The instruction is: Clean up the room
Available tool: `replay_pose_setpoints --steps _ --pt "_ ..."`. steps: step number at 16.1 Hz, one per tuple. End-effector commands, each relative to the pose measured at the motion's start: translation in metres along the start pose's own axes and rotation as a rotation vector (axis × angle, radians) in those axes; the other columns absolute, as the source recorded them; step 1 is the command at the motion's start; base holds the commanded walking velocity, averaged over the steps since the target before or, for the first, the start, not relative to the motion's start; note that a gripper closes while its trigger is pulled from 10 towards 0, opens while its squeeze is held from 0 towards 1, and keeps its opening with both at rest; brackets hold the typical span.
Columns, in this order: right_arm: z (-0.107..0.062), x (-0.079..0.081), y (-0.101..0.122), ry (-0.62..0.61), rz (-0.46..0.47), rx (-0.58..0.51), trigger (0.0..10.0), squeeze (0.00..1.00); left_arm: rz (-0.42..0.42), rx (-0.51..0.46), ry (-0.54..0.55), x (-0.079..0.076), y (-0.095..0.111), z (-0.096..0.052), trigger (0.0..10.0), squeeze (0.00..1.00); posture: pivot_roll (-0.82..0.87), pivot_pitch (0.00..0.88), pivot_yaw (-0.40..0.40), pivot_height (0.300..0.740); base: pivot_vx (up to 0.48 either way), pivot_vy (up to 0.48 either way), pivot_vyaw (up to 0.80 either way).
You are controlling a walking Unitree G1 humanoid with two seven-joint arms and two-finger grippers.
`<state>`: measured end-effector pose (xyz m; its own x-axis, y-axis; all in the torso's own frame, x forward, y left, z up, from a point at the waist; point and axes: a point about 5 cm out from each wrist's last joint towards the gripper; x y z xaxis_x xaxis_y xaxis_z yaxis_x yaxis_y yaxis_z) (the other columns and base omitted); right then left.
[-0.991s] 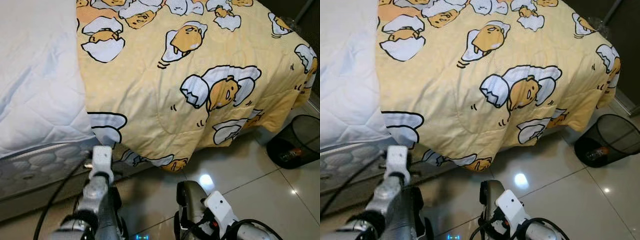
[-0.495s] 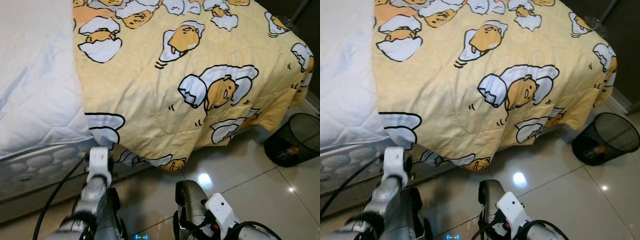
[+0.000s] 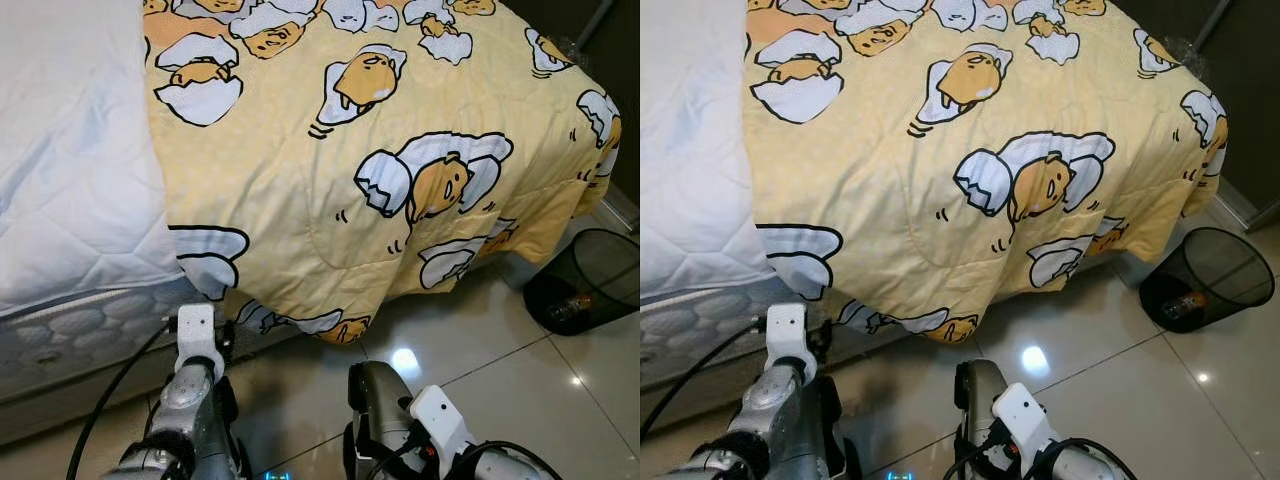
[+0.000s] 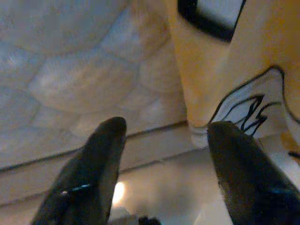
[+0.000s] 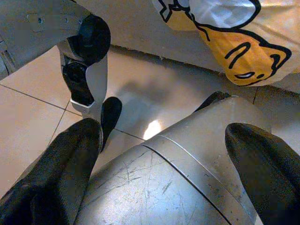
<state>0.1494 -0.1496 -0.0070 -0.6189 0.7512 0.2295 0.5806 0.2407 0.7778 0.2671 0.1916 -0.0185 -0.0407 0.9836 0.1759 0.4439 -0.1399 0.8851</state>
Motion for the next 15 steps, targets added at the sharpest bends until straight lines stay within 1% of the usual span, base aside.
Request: replay_pose_setpoints --steps 1,3,5,6,7,9,10,11,13,15 --pt "-0.003 -0.002 -0.014 -0.028 0.02 0.054 10.0 0.0 -0.014 -0.006 -0.007 -0.004 0.006 0.003 10.0 1.0 -0.26 0.165 -0.093 0.596 0.0 0.0 0.0" --pt "-0.004 -0.002 -0.014 -0.022 0.024 0.047 10.0 0.0 -0.028 -0.035 -0.004 -0.005 0.019 0.009 10.0 1.0 -0.27 0.168 -0.092 0.596 0.0 0.0 0.0" --pt "-0.006 -0.004 -0.014 -0.024 0.026 0.044 10.0 0.0 -0.036 -0.048 -0.007 -0.006 0.026 0.012 10.0 1.0 -0.28 0.169 -0.09 0.596 0.0 0.0 0.0" --pt "-0.008 -0.005 -0.014 -0.027 0.027 0.045 10.0 0.0 -0.039 -0.048 -0.015 -0.007 0.03 0.014 10.0 0.22 -0.28 0.172 -0.09 0.596 0.0 0.0 0.0" --pt "-0.009 -0.005 -0.015 -0.027 0.028 0.045 10.0 0.0 -0.035 -0.043 -0.017 -0.008 0.032 0.015 10.0 0.0 -0.28 0.172 -0.09 0.596 0.0 0.0 0.0" --pt "-0.01 -0.004 -0.016 -0.026 0.028 0.046 10.0 0.0 -0.031 -0.017 -0.005 -0.007 0.033 0.017 10.0 0.0 -0.28 0.174 -0.091 0.596 0.0 0.0 0.0" --pt "-0.011 -0.003 -0.017 -0.024 0.028 0.048 10.0 0.0 -0.055 -0.025 -0.013 -0.008 0.037 0.018 0.0 0.0 -0.29 0.176 -0.095 0.596 0.0 0.0 0.0" --pt "-0.011 -0.002 -0.017 -0.024 0.027 0.048 10.0 0.0 -0.067 -0.026 -0.015 -0.009 0.039 0.019 0.0 0.0 -0.29 0.177 -0.096 0.596 0.0 0.0 0.0" --pt "-0.011 -0.002 -0.017 -0.027 0.027 0.048 10.0 0.0 -0.06 -0.041 -0.032 -0.011 0.05 0.023 0.0 0.0 -0.3 0.177 -0.096 0.596 0.0 0.0 0.0" --pt "-0.01 0.0 -0.012 -0.026 0.024 0.04 10.0 0.0 -0.06 -0.059 -0.048 -0.013 0.057 0.025 0.0 0.0 -0.3 0.179 -0.094 0.596 0.0 0.0 0.0"
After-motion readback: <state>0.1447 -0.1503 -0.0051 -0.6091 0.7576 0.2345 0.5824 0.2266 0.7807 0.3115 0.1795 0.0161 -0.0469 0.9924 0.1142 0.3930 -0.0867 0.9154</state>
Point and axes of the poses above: a point about 5 cm out from each wrist's last joint towards the gripper, its own z axis pointing out of the wrist towards the gripper, its own y axis along the axis of the wrist's last joint, x = y × z, and after that the axes turned 9 degrees about z, right-handed
